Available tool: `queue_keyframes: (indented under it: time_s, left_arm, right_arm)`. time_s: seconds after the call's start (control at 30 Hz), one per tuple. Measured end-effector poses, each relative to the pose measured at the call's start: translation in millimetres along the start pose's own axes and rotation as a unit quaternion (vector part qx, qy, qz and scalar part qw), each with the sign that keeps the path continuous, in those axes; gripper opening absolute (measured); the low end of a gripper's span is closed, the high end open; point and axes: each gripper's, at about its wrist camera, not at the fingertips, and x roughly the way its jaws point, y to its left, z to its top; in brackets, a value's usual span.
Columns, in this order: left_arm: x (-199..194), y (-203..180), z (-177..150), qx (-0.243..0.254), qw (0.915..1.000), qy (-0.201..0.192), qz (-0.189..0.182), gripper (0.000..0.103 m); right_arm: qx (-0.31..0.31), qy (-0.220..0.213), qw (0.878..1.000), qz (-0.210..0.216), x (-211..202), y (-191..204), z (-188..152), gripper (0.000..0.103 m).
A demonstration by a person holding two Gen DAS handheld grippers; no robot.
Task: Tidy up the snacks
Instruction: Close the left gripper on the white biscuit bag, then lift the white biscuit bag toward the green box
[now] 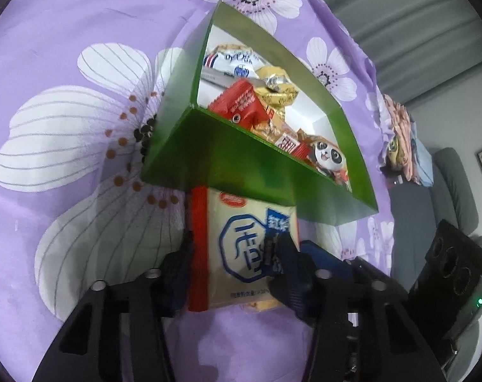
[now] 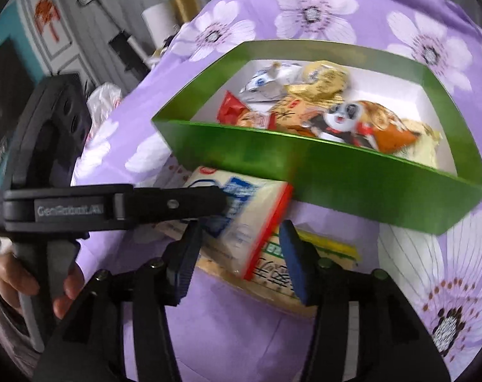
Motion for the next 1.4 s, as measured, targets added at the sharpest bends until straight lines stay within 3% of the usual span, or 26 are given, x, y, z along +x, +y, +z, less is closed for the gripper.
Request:
queue_keyframes:
  time_s: [0.27,0.7,0.93,1.4]
  left_arm:
    - [0,-2,0,0.000,1.0000,-0.002,-0.004,0.048]
    - [-8,-16,-6,0.026,0.9995,-0.016,0.006,0.047]
    - [-11,-28,-11,0.057,0.9981,-0.019,0.010,0.034]
    - [-22,-57,-20,0.111,0.9928,-0.044,0.012,0.031]
  right_arm:
    - [-0.016,-0.004,1.000,0.016,5,7,4,0.025]
    - [-0.003,-0.039,0.999,0.012,-6,8,-5,0.012]
    - [0.019,-0.054,0.998,0.005,-17,-1,-10,0.009]
    - [0.030,-0.086,0.996,-0.004,-42,-3,-15,0.008]
